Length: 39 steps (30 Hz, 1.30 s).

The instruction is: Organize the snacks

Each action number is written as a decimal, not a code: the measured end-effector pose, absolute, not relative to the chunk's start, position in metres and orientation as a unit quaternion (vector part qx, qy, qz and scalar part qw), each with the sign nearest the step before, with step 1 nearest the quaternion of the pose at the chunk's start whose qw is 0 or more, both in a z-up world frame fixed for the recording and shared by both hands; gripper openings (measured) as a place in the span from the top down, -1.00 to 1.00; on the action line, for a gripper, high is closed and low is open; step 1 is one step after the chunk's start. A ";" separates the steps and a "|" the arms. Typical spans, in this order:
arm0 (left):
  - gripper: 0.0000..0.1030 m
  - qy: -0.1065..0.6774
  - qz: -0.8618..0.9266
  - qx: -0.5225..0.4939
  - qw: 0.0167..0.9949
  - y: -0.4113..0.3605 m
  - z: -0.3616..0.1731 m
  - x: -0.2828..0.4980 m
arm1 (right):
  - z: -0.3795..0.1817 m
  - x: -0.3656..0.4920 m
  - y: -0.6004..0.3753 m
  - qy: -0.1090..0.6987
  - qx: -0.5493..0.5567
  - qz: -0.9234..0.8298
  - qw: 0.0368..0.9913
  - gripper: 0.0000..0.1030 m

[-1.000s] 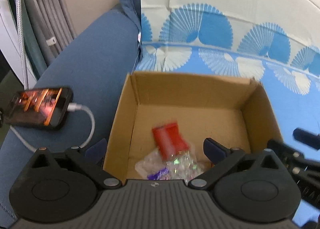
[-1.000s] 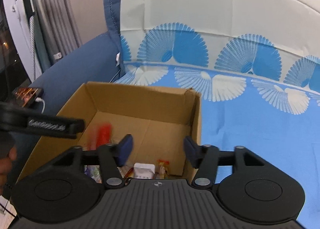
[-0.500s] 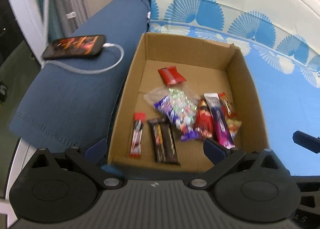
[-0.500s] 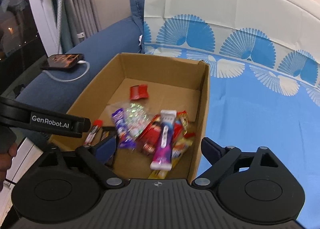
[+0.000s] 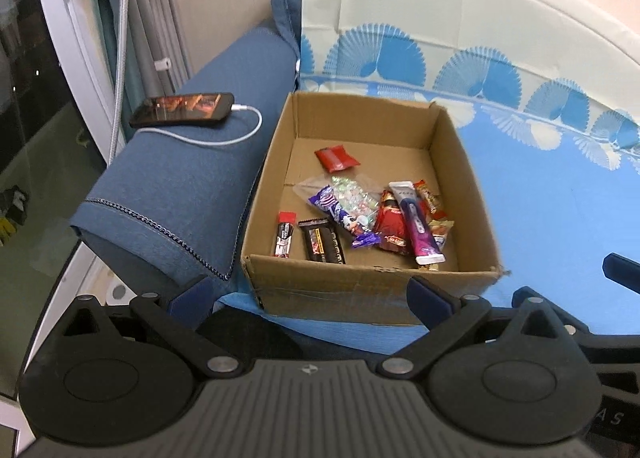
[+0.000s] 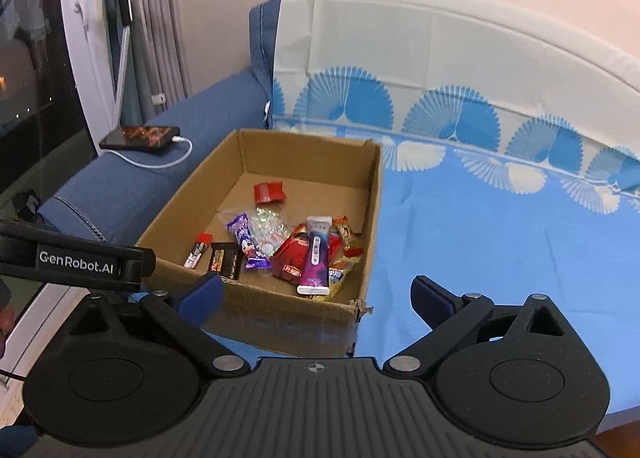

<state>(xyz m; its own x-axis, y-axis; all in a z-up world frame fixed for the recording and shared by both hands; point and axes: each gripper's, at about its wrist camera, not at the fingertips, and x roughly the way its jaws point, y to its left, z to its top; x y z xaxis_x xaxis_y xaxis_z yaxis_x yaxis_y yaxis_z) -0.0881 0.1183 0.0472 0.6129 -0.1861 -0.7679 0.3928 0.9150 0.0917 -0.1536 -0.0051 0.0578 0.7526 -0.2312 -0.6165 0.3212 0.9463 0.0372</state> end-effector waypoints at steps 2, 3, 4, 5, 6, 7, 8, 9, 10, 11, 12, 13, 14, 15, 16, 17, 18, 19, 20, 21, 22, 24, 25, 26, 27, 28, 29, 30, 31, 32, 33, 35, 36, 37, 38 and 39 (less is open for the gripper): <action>-0.99 0.402 -0.166 0.129 0.891 0.119 0.049 -0.098 | 0.060 -0.161 -0.003 0.314 0.069 -0.147 0.935 -0.96; -0.99 0.399 -0.166 0.129 0.893 0.120 0.050 -0.103 | 0.061 -0.165 -0.001 0.312 0.069 -0.146 0.936 -0.96; -0.99 0.397 -0.166 0.127 0.893 0.121 0.050 -0.106 | 0.062 -0.169 0.000 0.310 0.067 -0.147 0.937 -0.97; -0.99 0.397 -0.168 0.126 0.894 0.122 0.051 -0.109 | 0.062 -0.173 0.002 0.308 0.065 -0.148 0.938 -0.97; -0.99 0.397 -0.170 0.124 0.894 0.123 0.052 -0.111 | 0.063 -0.176 0.003 0.306 0.064 -0.149 0.938 -0.98; -0.99 0.397 -0.170 0.123 0.894 0.124 0.052 -0.113 | 0.063 -0.179 0.004 0.303 0.062 -0.151 0.939 -0.99; -0.99 0.396 -0.171 0.122 0.894 0.125 0.052 -0.116 | 0.064 -0.182 0.005 0.300 0.059 -0.153 0.940 -0.99; -0.99 0.395 -0.171 0.121 0.894 0.125 0.053 -0.117 | 0.065 -0.185 0.007 0.297 0.055 -0.155 0.941 -0.99; -0.99 0.393 -0.171 0.122 0.895 0.126 0.054 -0.119 | 0.066 -0.187 0.008 0.294 0.052 -0.156 0.941 -0.99; -0.99 0.391 -0.170 0.123 0.896 0.127 0.054 -0.121 | 0.066 -0.189 0.009 0.292 0.049 -0.157 0.942 -0.99; -0.99 0.389 -0.169 0.124 0.897 0.127 0.056 -0.122 | 0.067 -0.191 0.010 0.289 0.047 -0.157 0.943 -0.99; -0.99 0.386 -0.168 0.125 0.898 0.128 0.057 -0.124 | 0.068 -0.193 0.012 0.287 0.046 -0.157 0.944 -0.99; -0.99 0.384 -0.167 0.126 0.899 0.128 0.057 -0.125 | 0.068 -0.194 0.013 0.285 0.045 -0.157 0.944 -0.99; -0.99 0.383 -0.167 0.127 0.900 0.129 0.058 -0.126 | 0.068 -0.195 0.013 0.284 0.044 -0.157 0.945 -0.99; -0.99 0.382 -0.167 0.128 0.900 0.129 0.058 -0.126 | 0.069 -0.196 0.014 0.283 0.043 -0.157 0.945 -0.99; -0.99 0.382 -0.166 0.128 0.900 0.130 0.058 -0.127 | 0.069 -0.197 0.015 0.282 0.043 -0.157 0.946 -0.99; -0.99 0.382 -0.166 0.129 0.900 0.129 0.058 -0.127 | 0.069 -0.197 0.015 0.281 0.043 -0.157 0.946 -0.99; -0.99 0.382 -0.167 0.130 0.900 0.129 0.058 -0.127 | 0.069 -0.197 0.016 0.281 0.042 -0.157 0.946 -0.99; -0.99 0.382 -0.167 0.131 0.899 0.129 0.058 -0.127 | 0.069 -0.198 0.017 0.280 0.042 -0.157 0.946 -0.99; -0.99 0.383 -0.168 0.132 0.899 0.128 0.058 -0.127 | 0.070 -0.198 0.017 0.280 0.041 -0.156 0.946 -0.99; -0.99 0.384 -0.167 0.134 0.898 0.127 0.058 -0.127 | 0.069 -0.198 0.017 0.279 0.040 -0.156 0.947 -0.99; -0.99 0.388 -0.162 0.140 0.897 0.125 0.057 -0.126 | 0.069 -0.199 0.017 0.280 0.039 -0.155 0.947 -0.99; -0.99 0.386 -0.157 0.149 0.897 0.124 0.056 -0.125 | 0.069 -0.198 0.017 0.280 0.039 -0.156 0.947 -0.99; -0.99 0.380 -0.150 0.159 0.899 0.122 0.056 -0.126 | 0.069 -0.199 0.016 0.280 0.039 -0.156 0.946 -0.99; -0.99 0.375 -0.144 0.170 0.900 0.120 0.056 -0.126 | 0.069 -0.198 0.016 0.280 0.040 -0.157 0.946 -0.99; -0.99 0.372 -0.140 0.179 0.900 0.118 0.055 -0.127 | 0.069 -0.198 0.015 0.281 0.042 -0.157 0.946 -0.99; -0.99 0.373 -0.144 0.183 0.898 0.117 0.055 -0.127 | 0.069 -0.198 0.015 0.281 0.043 -0.158 0.946 -0.99; -0.99 0.377 -0.152 0.183 0.895 0.116 0.054 -0.127 | 0.068 -0.198 0.014 0.281 0.045 -0.158 0.946 -0.99; -0.99 0.381 -0.153 0.183 0.893 0.116 0.054 -0.126 | 0.069 -0.198 0.015 0.281 0.046 -0.159 0.945 -0.99; -0.99 0.383 -0.156 0.182 0.892 0.116 0.054 -0.125 | 0.068 -0.198 0.014 0.281 0.047 -0.159 0.945 -0.99; -0.99 0.384 -0.160 0.183 0.891 0.116 0.054 -0.125 | 0.068 -0.198 0.013 0.280 0.049 -0.159 0.945 -0.99; -0.99 0.384 -0.167 0.183 0.890 0.116 0.053 -0.124 | 0.067 -0.198 0.012 0.281 0.052 -0.161 0.945 -0.99; -0.99 0.384 -0.169 0.183 0.889 0.116 0.053 -0.125 | 0.067 -0.198 0.011 0.281 0.053 -0.161 0.945 -0.99; -0.99 0.384 -0.169 0.181 0.889 0.116 0.053 -0.124 | 0.067 -0.198 0.010 0.281 0.054 -0.161 0.945 -0.99; -0.99 0.384 -0.166 0.180 0.890 0.116 0.053 -0.125 | 0.066 -0.198 0.011 0.280 0.055 -0.160 0.945 -0.99; -0.99 0.383 -0.163 0.181 0.891 0.116 0.052 -0.126 | 0.066 -0.198 0.010 0.280 0.055 -0.159 0.945 -0.99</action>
<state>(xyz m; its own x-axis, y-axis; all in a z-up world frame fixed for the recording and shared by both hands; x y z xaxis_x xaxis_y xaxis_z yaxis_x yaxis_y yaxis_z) -0.1256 0.1157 0.0525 0.6528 -0.1519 -0.7422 0.4288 0.8817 0.1967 -0.1983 0.0105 0.0661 0.7926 -0.2706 -0.5464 0.3320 0.9432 0.0144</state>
